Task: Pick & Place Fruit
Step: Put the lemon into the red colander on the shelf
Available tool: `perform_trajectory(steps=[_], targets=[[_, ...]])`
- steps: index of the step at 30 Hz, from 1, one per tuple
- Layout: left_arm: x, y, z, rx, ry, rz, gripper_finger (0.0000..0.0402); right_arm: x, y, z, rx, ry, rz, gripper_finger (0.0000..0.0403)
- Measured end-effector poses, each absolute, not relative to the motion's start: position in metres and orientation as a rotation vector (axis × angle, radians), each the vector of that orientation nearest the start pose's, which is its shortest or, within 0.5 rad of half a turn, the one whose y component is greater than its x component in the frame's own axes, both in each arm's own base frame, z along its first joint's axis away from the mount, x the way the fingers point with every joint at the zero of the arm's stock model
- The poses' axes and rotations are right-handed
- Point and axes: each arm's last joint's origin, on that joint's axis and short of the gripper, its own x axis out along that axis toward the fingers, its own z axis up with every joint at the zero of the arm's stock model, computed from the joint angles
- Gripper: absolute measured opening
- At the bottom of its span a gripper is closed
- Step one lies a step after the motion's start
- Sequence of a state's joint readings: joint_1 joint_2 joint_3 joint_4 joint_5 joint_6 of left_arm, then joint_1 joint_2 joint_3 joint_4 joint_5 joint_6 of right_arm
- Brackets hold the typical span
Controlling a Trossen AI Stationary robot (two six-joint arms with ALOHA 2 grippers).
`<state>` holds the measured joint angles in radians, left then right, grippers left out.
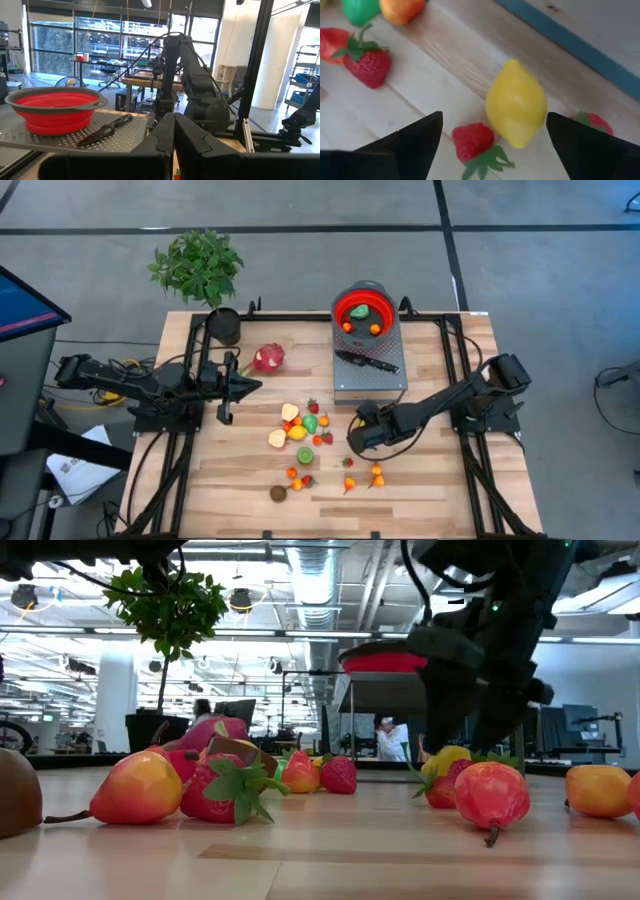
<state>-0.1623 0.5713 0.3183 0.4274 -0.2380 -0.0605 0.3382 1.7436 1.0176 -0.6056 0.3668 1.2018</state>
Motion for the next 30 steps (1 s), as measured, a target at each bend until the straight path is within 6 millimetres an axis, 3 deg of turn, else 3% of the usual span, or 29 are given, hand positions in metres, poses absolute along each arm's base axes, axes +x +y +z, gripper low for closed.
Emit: perform_trajectory(steps=[11, 30], targets=[[0.144, -0.017, 0.260, -0.095, -0.173, 0.071, 0.0003, 0.311, 0.088, 0.128, 0.579, 1.021, -0.751, 0.0316], [0.144, -0.017, 0.260, -0.095, -0.173, 0.071, 0.0003, 0.316, 0.088, 0.129, 0.565, 0.975, -0.726, 0.0295]])
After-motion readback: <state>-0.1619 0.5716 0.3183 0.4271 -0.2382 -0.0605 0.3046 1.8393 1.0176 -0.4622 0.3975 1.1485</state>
